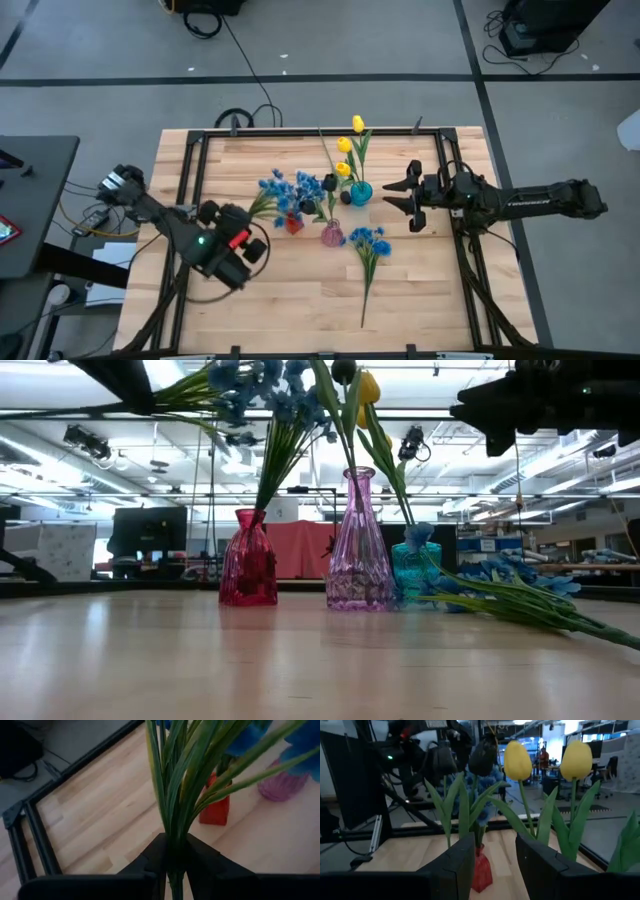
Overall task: Sort flowers into vase by color
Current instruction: Put the left blue flower into the red vase
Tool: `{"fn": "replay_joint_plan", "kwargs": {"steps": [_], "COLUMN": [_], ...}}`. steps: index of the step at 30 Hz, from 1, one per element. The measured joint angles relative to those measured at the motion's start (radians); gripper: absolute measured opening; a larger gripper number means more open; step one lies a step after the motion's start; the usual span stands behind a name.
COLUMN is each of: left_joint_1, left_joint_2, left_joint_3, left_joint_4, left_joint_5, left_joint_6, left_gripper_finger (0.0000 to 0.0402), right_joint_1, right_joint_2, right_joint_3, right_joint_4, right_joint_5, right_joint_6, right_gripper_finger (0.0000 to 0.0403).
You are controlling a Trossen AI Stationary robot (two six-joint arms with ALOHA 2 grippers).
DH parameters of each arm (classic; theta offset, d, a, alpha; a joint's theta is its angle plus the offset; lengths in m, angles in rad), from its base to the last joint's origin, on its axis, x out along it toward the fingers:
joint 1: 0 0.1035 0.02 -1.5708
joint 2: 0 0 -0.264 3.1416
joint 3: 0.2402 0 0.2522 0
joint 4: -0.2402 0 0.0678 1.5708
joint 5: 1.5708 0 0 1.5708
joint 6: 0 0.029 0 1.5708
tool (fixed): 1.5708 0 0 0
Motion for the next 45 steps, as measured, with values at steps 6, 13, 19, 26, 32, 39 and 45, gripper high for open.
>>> {"fn": "replay_joint_plan", "kwargs": {"steps": [6, 13, 19, 26, 32, 39, 45], "left_joint_1": [0.078, 0.093, 0.093, 0.093, 0.093, 0.099, 0.156], "left_joint_2": [-0.119, -0.317, -0.470, -0.591, -0.593, -0.598, -0.619], "left_joint_3": [-0.112, -0.202, -0.312, -0.444, -0.451, -0.451, -0.553], "left_joint_4": [-0.004, -0.005, 0.140, 0.526, 1.037, 1.245, 1.422], "left_joint_5": [-0.002, -0.192, -0.476, -0.539, -0.254, -0.114, 0.102], "left_joint_6": [0.081, 0.114, 0.276, 0.697, 1.237, 1.556, 1.667], "left_gripper_finger": [0.0065, 0.0065, 0.0065, 0.0064, 0.0064, 0.0064, 0.0064], "right_joint_1": [0.013, 0.013, -0.005, -0.065, -0.111, -0.113, -0.111], "right_joint_2": [0.055, 0.128, 0.140, 0.140, 0.140, 0.140, 0.140], "right_joint_3": [0.000, 0.000, 0.000, 0.000, 0.000, -0.001, 0.000], "right_joint_4": [0.037, 0.052, 0.050, 0.048, 0.066, 0.076, 0.094], "right_joint_5": [0.000, 0.069, 0.084, 0.157, 0.149, 0.127, 0.163], "right_joint_6": [0.027, 0.090, 0.114, 0.134, 0.170, 0.150, 0.151], "right_gripper_finger": [0.0153, 0.0153, 0.0153, 0.0153, 0.0153, 0.0153, 0.0153]}}
